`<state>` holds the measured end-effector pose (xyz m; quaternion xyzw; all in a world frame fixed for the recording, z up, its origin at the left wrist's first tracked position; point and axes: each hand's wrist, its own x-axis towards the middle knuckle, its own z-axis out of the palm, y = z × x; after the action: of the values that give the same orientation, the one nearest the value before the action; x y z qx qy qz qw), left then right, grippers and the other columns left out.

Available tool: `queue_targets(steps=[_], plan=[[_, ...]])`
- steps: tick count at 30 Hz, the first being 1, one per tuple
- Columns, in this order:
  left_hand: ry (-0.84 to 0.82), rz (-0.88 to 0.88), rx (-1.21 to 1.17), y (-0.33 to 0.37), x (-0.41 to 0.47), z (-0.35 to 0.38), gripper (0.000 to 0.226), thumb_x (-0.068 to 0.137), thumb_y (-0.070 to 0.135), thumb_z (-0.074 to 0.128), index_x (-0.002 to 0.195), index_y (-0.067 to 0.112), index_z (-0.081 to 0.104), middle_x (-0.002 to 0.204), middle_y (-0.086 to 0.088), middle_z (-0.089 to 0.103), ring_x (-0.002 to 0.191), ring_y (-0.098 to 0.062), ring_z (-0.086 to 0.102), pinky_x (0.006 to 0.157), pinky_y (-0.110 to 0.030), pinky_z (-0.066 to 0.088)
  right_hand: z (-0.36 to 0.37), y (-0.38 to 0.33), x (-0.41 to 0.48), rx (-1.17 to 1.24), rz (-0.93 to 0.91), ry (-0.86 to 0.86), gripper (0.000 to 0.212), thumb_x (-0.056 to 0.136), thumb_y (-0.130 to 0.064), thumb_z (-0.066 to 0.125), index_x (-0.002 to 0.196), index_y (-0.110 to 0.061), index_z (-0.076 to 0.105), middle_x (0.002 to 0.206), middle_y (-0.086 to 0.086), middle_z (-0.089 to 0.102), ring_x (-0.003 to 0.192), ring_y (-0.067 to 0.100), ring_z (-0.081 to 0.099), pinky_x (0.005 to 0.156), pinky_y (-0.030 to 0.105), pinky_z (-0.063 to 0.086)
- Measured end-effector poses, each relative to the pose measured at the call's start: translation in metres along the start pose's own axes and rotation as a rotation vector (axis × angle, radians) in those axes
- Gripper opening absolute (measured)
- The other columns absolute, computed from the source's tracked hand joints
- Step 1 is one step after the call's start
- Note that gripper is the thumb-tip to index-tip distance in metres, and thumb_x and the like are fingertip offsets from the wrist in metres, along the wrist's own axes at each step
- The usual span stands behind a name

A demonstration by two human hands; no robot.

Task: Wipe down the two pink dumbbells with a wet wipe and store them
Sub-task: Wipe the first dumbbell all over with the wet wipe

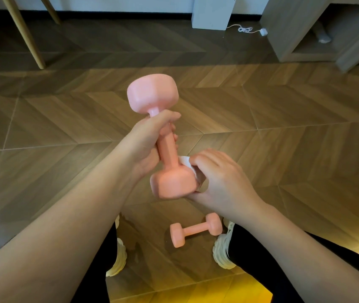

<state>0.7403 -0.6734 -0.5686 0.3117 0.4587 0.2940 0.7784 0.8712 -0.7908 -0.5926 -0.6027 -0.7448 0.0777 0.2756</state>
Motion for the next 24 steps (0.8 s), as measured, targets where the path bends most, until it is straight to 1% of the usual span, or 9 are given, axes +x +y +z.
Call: queue_targets(steps=[2, 6, 8, 12, 14, 16, 17, 21, 24], plan=[[0.035, -0.035, 0.002, -0.001, 0.002, -0.001, 0.012, 0.090, 0.015, 0.067, 0.088, 0.013, 0.055, 0.069, 0.000, 0.050, 0.058, -0.013, 0.050, 0.066, -0.031, 0.043, 0.003, 0.000, 0.000, -0.031, 0.018, -0.023, 0.043, 0.060, -0.024, 0.090, 0.090, -0.008, 0.063, 0.084, -0.005, 0.055, 0.084, 0.012, 0.048, 0.079, 0.017, 0.027], [0.080, -0.044, 0.021, -0.005, 0.003, -0.002, 0.014, 0.090, 0.019, 0.066, 0.082, 0.015, 0.055, 0.063, 0.002, 0.051, 0.052, -0.012, 0.048, 0.056, -0.027, 0.043, 0.005, -0.001, 0.002, 0.010, 0.044, -0.143, 0.047, 0.063, -0.027, 0.091, 0.100, -0.009, 0.068, 0.096, 0.001, 0.069, 0.093, 0.019, 0.061, 0.089, 0.031, 0.044], [0.085, -0.038, -0.004, -0.005, 0.005, -0.003, 0.018, 0.091, 0.020, 0.064, 0.077, 0.018, 0.054, 0.058, 0.005, 0.049, 0.047, -0.010, 0.046, 0.049, -0.024, 0.041, 0.006, -0.003, 0.003, 0.025, 0.045, -0.108, 0.046, 0.063, -0.027, 0.091, 0.099, -0.009, 0.069, 0.096, 0.000, 0.069, 0.094, 0.019, 0.061, 0.094, 0.035, 0.045], [0.148, -0.023, -0.078, -0.001, 0.008, -0.003, 0.021, 0.092, 0.023, 0.063, 0.075, 0.021, 0.050, 0.053, 0.008, 0.044, 0.041, -0.008, 0.041, 0.042, -0.019, 0.036, 0.007, -0.006, 0.004, 0.015, 0.045, 0.006, 0.051, 0.057, -0.030, 0.092, 0.093, -0.009, 0.063, 0.088, -0.001, 0.061, 0.086, 0.011, 0.050, 0.084, 0.018, 0.033], [0.161, -0.026, -0.082, -0.002, 0.007, -0.002, 0.025, 0.092, 0.027, 0.064, 0.073, 0.022, 0.048, 0.052, 0.008, 0.042, 0.040, -0.009, 0.038, 0.042, -0.020, 0.034, 0.006, -0.006, 0.007, 0.080, 0.078, -0.112, 0.048, 0.063, -0.037, 0.089, 0.096, -0.017, 0.061, 0.089, -0.007, 0.058, 0.085, 0.008, 0.049, 0.078, 0.022, 0.039], [0.153, -0.020, -0.059, -0.007, 0.005, -0.002, 0.028, 0.091, 0.028, 0.066, 0.072, 0.022, 0.047, 0.050, 0.008, 0.041, 0.040, -0.009, 0.036, 0.043, -0.019, 0.034, 0.008, -0.004, 0.009, 0.146, 0.094, -0.271, 0.041, 0.069, -0.040, 0.085, 0.089, -0.026, 0.052, 0.086, -0.013, 0.051, 0.081, 0.009, 0.050, 0.070, 0.030, 0.044], [0.145, -0.013, -0.043, -0.008, 0.005, -0.001, 0.028, 0.091, 0.027, 0.066, 0.072, 0.021, 0.047, 0.050, 0.008, 0.041, 0.040, -0.010, 0.036, 0.043, -0.019, 0.034, 0.009, -0.004, 0.009, 0.126, 0.074, -0.268, 0.043, 0.068, -0.041, 0.085, 0.085, -0.027, 0.048, 0.083, -0.014, 0.048, 0.079, 0.010, 0.050, 0.069, 0.030, 0.043], [0.104, 0.015, -0.052, -0.005, 0.005, 0.002, 0.028, 0.092, 0.024, 0.064, 0.072, 0.022, 0.046, 0.050, 0.008, 0.040, 0.040, -0.009, 0.034, 0.042, -0.020, 0.034, 0.011, -0.003, 0.004, 0.007, 0.028, -0.015, 0.054, 0.055, -0.043, 0.091, 0.089, -0.019, 0.056, 0.084, -0.007, 0.058, 0.082, 0.008, 0.047, 0.073, 0.016, 0.027], [0.086, 0.014, -0.053, -0.005, 0.005, 0.002, 0.028, 0.093, 0.023, 0.062, 0.071, 0.022, 0.045, 0.050, 0.008, 0.038, 0.041, -0.009, 0.034, 0.043, -0.022, 0.033, 0.010, -0.002, 0.007, 0.124, 0.079, -0.157, 0.047, 0.064, -0.042, 0.086, 0.086, -0.028, 0.047, 0.088, -0.011, 0.054, 0.087, 0.010, 0.051, 0.074, 0.026, 0.040]])
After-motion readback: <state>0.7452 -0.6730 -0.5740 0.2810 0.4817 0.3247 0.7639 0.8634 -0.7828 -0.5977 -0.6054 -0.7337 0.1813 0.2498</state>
